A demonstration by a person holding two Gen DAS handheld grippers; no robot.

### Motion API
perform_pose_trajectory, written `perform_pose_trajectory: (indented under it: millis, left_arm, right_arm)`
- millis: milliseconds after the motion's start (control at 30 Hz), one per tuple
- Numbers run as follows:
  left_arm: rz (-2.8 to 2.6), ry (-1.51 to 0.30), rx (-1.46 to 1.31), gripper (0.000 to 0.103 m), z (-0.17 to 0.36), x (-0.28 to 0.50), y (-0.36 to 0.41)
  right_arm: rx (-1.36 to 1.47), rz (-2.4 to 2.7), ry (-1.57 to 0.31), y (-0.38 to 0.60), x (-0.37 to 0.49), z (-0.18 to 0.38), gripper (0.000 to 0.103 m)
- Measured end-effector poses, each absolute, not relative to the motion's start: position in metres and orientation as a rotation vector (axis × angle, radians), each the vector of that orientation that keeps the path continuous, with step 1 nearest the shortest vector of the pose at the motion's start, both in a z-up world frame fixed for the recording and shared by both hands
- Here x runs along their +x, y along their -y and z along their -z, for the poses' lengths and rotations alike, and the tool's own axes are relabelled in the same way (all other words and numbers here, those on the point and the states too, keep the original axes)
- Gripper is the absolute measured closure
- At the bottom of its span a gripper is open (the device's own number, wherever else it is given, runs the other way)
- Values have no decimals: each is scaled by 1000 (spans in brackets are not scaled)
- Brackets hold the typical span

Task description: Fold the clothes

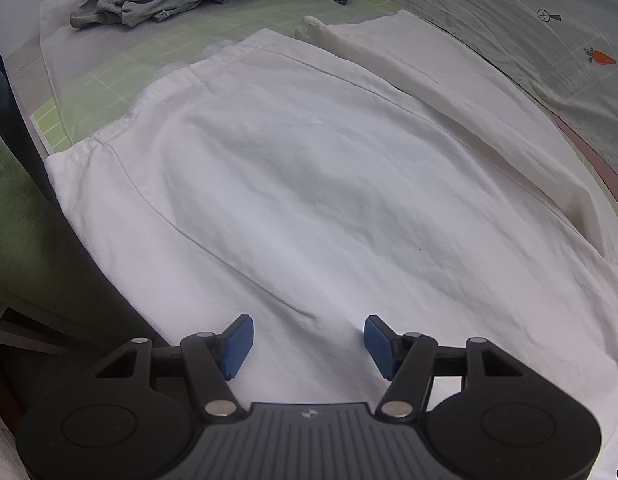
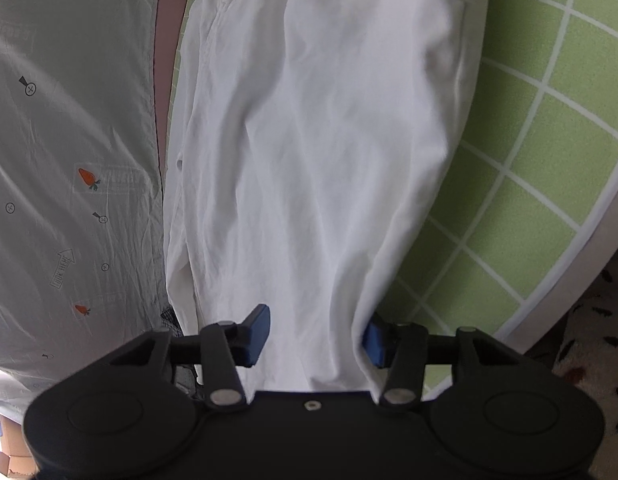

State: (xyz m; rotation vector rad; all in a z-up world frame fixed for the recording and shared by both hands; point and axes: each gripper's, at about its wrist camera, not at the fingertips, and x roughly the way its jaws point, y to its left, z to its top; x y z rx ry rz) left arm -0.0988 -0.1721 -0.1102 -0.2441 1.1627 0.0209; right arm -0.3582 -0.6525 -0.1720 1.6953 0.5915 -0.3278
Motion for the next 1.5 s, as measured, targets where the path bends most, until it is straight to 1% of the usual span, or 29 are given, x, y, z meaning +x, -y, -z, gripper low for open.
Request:
perform_pose_trajectory:
  millis: [33,67,100,233,633,867,1167,1500]
  left_arm:
    - [-23,-1164,-247,40,110,-98,170]
    - [-27,-1165,-251,40,110,-98,168]
    - [-31,-1167,-255,40,110,-97,166]
    - [-43,-1169,-291,40,109,-95,153]
    - [-34,-1156,-398,40,102,-89,135]
    - [-85,-1100,-464,40,94,-94,131]
    - [-170,-1066,-566,40,94,-120,135]
    - [-177,-1099,-651,40,109,-145,158]
  right_arm:
    - [1731,313,-552,652,-359,173,80]
    - [1749,300,-512,652,-359,172,84]
    - [1759,289,-474,653,-359,170,92]
    - [1766,223,-272,654,-352,153,97]
    - [1689,349,-299,670,-297,141,98]
    - [1594,448,-447,675,-264,150,98]
    - [1622,473,-546,684,-270,172,99]
    - [1650,423,-604,693,-275,188,101]
